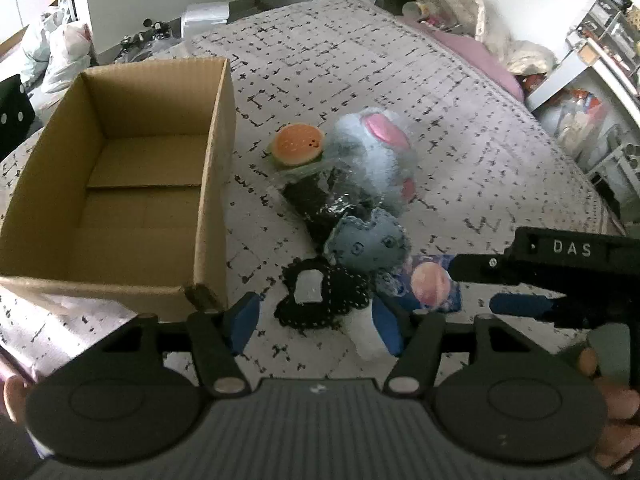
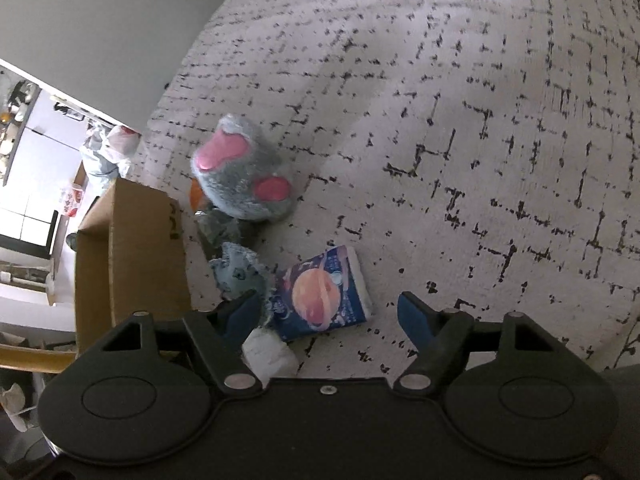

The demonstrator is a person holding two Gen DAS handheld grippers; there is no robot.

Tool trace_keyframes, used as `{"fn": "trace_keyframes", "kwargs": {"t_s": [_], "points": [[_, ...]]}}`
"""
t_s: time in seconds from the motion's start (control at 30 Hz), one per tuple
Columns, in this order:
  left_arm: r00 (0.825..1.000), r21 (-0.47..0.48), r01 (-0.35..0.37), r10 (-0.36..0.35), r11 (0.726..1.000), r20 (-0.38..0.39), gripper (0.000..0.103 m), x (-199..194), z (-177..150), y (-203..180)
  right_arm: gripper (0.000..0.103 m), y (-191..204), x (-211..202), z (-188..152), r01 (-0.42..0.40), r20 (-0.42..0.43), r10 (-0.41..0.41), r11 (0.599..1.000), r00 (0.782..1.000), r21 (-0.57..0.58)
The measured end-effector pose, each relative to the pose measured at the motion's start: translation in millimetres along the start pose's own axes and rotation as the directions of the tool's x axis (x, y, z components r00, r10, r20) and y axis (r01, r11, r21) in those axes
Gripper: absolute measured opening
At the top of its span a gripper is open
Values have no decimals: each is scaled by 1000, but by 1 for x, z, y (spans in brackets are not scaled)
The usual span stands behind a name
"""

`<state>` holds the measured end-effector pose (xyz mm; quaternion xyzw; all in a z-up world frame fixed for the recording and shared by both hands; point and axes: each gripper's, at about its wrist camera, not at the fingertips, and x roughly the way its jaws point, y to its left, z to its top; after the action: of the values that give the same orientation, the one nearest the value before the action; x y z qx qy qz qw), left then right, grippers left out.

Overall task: Organize soft objects
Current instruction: 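Grasp the black fuzzy plush with the left gripper while the right gripper grasps the blue packet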

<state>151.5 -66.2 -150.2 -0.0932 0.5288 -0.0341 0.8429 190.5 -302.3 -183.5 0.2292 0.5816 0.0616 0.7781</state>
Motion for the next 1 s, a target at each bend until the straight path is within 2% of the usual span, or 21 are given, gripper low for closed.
{"fn": "trace_keyframes", "kwargs": {"t_s": [0.47, 0.63, 0.7, 0.77, 0.83, 0.87, 0.9, 0.93, 1.0], "points": [[996, 10, -64, 65, 998, -63, 58, 49, 4, -12, 76, -12, 30, 12, -4, -58, 7, 999, 998, 43], [992, -57, -89, 83, 994, -92, 58, 61, 1, -4, 76, -6, 37, 13, 8, -54, -9, 1000, 999, -24], [992, -75, -96, 89, 993, -89, 50, 63, -1, -3, 75, -3, 38, 13, 14, -49, -17, 998, 999, -63], [992, -99, -97, 88, 990, -86, 45, 63, -1, -2, 71, -1, 39, 13, 26, -41, -30, 995, 999, -98], [994, -113, -92, 84, 989, -76, 36, 61, -2, -2, 59, 1, 39, 14, 38, -30, -42, 991, 999, -128], [994, -120, -90, 82, 989, -69, 34, 59, -2, -2, 53, 1, 38, 13, 32, -26, -35, 990, 999, -140], [995, -126, -87, 79, 988, -65, 31, 58, -3, -2, 39, -1, 38, 13, 5, -31, -10, 989, 999, -147], [995, -134, -81, 74, 988, -60, 26, 55, -3, 0, 36, -2, 38, 13, -19, -46, 13, 989, 999, -145], [997, -148, -71, 65, 986, -43, 26, 50, -5, 2, 29, -5, 37, 12, -41, -48, 35, 991, 998, -130]]}}
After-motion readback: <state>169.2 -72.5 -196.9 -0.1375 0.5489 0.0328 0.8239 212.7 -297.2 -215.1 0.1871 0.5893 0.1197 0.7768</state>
